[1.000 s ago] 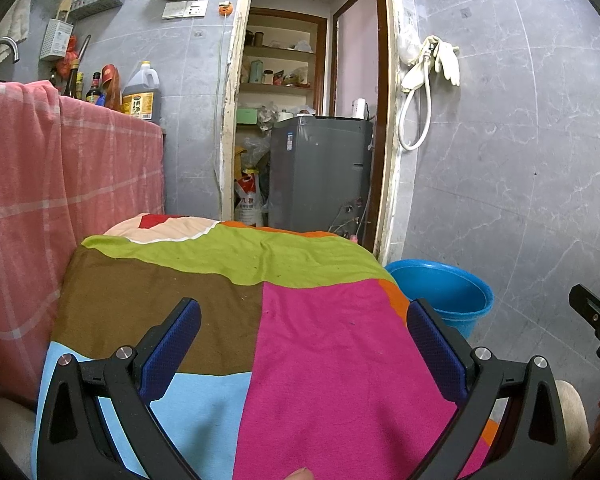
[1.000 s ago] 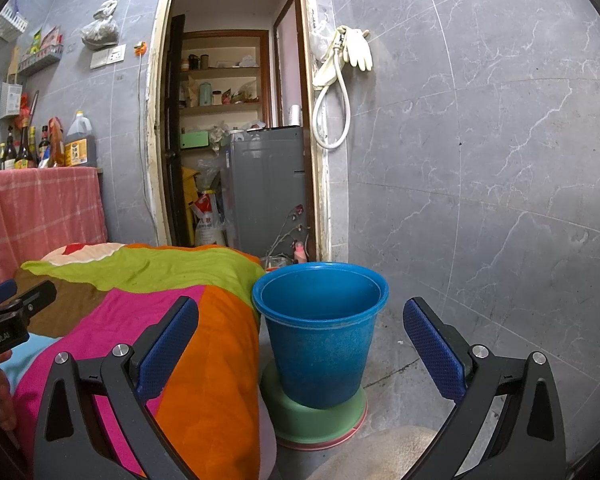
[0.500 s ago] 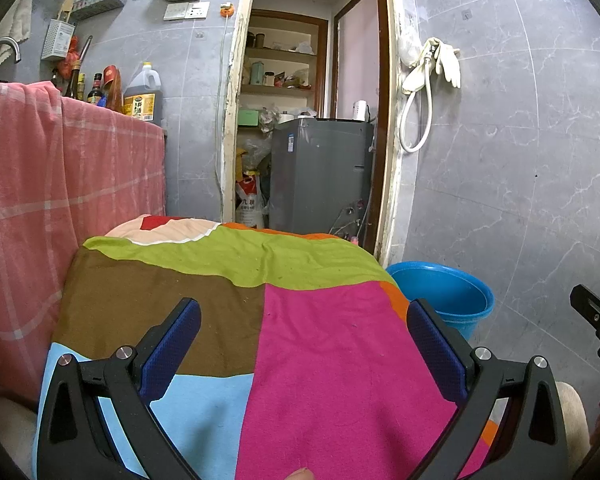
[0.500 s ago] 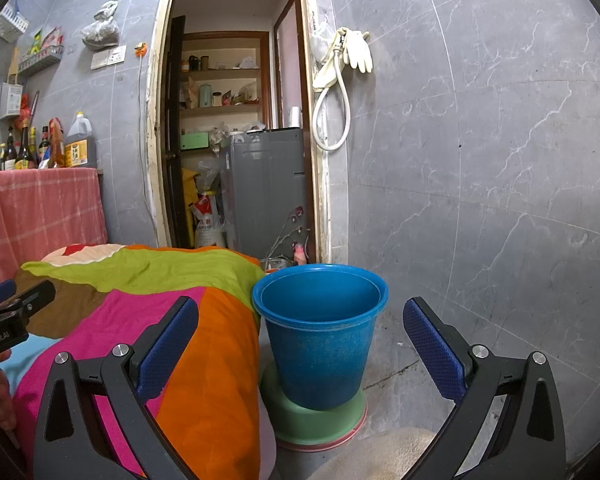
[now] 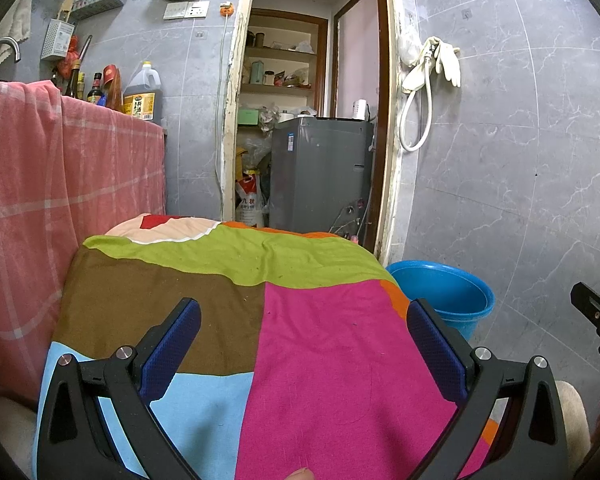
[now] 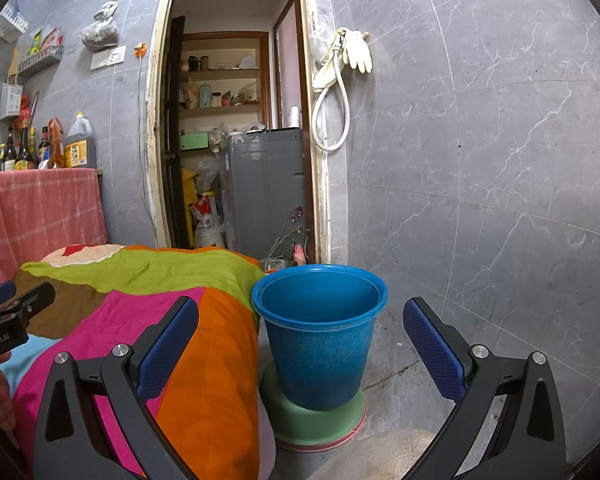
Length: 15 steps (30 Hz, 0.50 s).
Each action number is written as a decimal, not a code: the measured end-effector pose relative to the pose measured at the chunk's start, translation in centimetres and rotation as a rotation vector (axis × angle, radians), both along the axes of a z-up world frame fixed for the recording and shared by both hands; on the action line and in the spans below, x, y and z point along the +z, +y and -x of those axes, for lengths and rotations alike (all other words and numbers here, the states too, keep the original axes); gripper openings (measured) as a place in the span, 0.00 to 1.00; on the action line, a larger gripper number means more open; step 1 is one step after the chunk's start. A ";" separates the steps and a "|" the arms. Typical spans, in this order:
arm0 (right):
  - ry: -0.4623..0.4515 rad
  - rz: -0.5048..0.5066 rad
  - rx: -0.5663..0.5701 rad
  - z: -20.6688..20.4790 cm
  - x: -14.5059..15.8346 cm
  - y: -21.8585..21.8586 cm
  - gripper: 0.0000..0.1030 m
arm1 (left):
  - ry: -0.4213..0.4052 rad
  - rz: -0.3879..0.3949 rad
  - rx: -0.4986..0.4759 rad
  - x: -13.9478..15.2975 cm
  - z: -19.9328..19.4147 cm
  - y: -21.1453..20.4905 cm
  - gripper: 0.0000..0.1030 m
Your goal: Collect trash
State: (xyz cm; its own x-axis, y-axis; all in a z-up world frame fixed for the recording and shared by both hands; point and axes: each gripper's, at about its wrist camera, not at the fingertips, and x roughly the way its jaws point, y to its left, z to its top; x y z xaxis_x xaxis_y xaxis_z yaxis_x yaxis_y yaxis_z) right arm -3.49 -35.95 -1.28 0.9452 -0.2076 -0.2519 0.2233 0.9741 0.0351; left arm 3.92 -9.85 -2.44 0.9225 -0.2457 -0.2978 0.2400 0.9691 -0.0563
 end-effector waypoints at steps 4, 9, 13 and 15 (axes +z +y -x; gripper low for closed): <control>0.000 0.001 -0.001 0.0 0.0 0.1 1.00 | -0.001 0.001 0.001 0.0 0.0 0.0 0.98; 0.000 0.000 -0.002 0.0 0.0 0.1 1.00 | 0.002 0.003 0.001 0.0 0.0 0.0 0.98; -0.001 -0.001 -0.001 0.0 0.0 0.1 1.00 | 0.002 0.002 0.002 0.0 -0.1 -0.1 0.98; 0.000 0.001 -0.001 0.0 0.0 0.2 1.00 | 0.001 0.003 0.002 0.0 0.0 0.0 0.98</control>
